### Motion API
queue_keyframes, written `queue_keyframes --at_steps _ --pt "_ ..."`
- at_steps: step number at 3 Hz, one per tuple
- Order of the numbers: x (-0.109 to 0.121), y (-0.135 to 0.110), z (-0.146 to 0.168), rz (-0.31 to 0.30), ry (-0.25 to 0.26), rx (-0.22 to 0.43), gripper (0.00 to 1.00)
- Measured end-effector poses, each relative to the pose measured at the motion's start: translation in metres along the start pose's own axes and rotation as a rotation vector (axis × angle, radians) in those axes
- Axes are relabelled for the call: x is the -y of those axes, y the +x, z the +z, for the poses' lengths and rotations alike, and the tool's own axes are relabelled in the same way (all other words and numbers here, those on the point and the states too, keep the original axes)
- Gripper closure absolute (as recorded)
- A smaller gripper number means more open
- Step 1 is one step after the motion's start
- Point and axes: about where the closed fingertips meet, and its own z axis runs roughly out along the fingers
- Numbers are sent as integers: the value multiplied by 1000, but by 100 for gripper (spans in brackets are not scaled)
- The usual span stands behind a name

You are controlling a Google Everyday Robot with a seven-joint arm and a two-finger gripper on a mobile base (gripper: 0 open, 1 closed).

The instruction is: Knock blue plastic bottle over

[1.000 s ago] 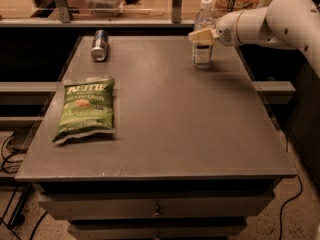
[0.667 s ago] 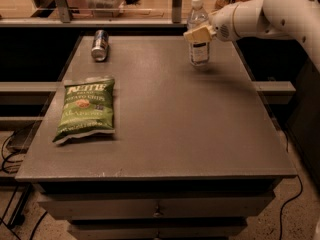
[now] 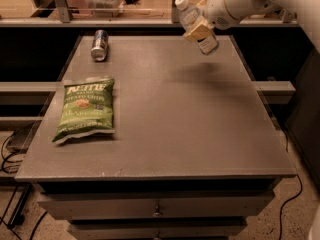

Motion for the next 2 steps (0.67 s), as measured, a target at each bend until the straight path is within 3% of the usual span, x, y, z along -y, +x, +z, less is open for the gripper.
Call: queue_keyframes --at_steps 1,2 --pt "-18 11 4 -140 -41 -123 85" --pt "-42 29 11 -174 -120 -203 62"
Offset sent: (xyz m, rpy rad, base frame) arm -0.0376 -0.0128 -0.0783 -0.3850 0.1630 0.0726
